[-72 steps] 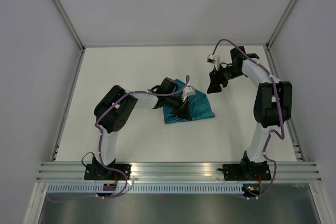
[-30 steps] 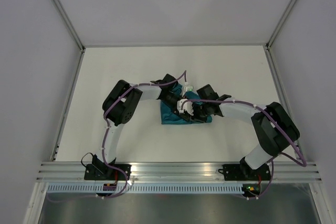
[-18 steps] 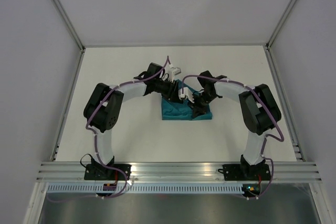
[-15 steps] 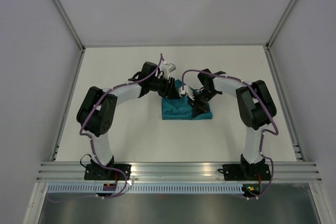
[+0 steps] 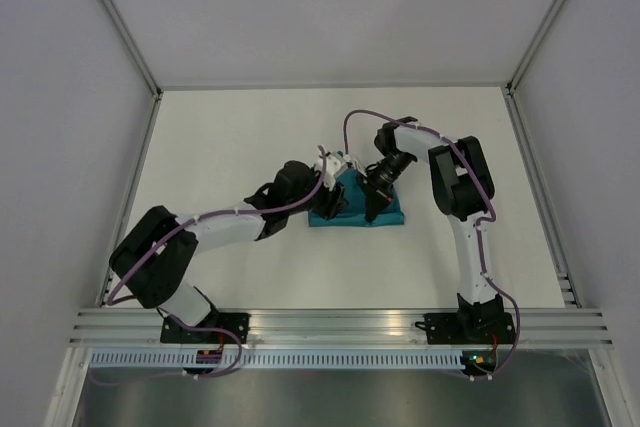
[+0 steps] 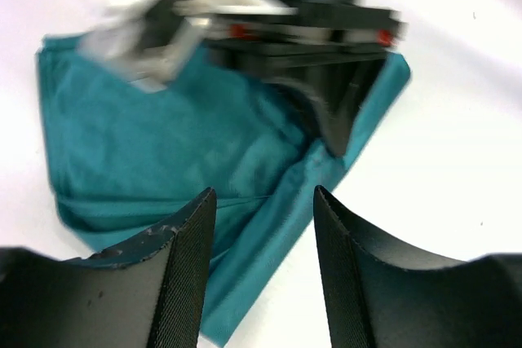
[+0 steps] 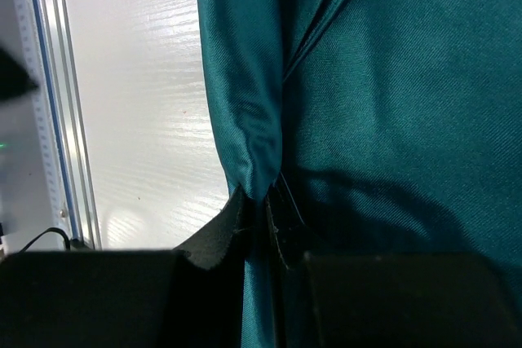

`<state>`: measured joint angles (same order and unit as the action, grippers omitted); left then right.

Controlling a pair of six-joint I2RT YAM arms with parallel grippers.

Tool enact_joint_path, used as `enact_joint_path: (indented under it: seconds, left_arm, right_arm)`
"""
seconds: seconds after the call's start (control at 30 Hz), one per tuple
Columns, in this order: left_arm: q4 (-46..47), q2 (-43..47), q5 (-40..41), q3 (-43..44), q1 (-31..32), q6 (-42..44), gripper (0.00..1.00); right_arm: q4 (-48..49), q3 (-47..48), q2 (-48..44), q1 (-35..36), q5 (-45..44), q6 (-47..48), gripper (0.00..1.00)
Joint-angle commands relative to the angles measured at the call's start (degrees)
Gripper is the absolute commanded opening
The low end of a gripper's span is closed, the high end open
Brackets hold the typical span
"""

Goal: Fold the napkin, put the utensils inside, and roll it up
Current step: Roll the napkin with the utensil

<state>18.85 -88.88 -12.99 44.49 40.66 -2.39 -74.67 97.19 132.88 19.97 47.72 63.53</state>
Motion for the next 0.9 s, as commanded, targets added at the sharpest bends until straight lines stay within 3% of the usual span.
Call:
enact_joint_path:
  seconds: [0.0, 0.23, 0.47, 0.5, 0.67, 0.77, 0.87]
  left_arm:
    - [2.35, -1.11, 12.55, 1.29, 7.66, 12.93, 0.57]
    - [-4.34, -10.95, 16.95, 8.85, 16.72, 23.12, 0.59]
    - [-2.16, -17.02, 23.7, 10.09, 17.78, 29.37, 0.62]
    - [-2.07, -17.46, 24.24, 10.18, 17.78, 29.72, 0.76]
    - [-2.06, -19.31, 24.77, 10.35, 17.52, 30.34, 0.74]
    - [-4.08, -19.58, 22.23, 10.62, 16.99, 30.25, 0.65]
    - [-8.02, -20.36, 18.63, 11.14, 16.2, 29.2, 0.33]
  right_arm:
    - [0.06, 1.86, 5.11, 0.07, -6.24, 3.63, 0.15]
    - [-1.35, 4.5, 7.39, 0.16, -6.59, 2.22, 0.15]
    - [-2.58, 6.35, 8.54, 0.07, -6.77, 1.78, 0.16]
    - [-2.58, 6.52, 8.62, 0.16, -6.77, 1.69, 0.16]
    - [-3.11, 7.14, 9.24, 0.07, -6.94, 1.51, 0.16]
    - [-3.28, 7.4, 9.42, 0.07, -7.03, 1.34, 0.16]
    - [-3.55, 7.66, 9.59, 0.07, -7.03, 1.42, 0.17]
